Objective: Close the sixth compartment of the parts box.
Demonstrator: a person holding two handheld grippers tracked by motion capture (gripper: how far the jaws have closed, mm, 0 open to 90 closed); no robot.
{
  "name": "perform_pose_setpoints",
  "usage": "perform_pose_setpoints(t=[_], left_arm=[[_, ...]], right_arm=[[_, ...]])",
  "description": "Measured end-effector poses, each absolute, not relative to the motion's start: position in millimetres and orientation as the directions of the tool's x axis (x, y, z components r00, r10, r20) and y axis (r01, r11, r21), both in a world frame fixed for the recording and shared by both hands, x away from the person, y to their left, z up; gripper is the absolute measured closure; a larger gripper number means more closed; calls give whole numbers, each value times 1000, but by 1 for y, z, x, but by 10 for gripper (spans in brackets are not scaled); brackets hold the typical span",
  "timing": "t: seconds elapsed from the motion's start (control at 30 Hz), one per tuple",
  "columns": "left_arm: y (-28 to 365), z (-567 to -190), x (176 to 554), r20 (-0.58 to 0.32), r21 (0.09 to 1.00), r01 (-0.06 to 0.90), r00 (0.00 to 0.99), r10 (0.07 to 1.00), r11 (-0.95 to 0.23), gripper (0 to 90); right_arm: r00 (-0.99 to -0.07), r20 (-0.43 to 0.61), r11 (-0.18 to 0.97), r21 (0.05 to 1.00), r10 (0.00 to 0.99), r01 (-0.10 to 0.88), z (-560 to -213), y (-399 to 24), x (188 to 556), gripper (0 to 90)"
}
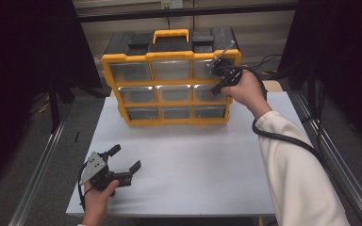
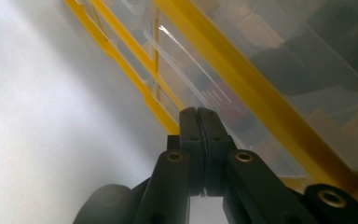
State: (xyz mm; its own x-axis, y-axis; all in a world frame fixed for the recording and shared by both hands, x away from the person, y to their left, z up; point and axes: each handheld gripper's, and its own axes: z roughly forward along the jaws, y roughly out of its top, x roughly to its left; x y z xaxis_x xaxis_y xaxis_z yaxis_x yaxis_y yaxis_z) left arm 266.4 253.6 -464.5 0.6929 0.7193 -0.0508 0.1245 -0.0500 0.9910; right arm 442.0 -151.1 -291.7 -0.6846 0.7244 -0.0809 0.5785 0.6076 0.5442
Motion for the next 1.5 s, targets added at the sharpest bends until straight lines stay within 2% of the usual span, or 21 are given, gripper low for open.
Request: perform_pose_setpoints(t=[0.67, 1.5], left_arm=[[253, -464, 266, -50, 991, 124, 693, 719, -51, 24], [255, -464, 265, -40, 991, 121, 688, 725, -61, 24]], right_arm=[[-682, -98, 602, 571, 725, 558, -294, -153, 440, 887], [-714, -16, 561, 631, 700, 536, -298, -155, 415, 645]])
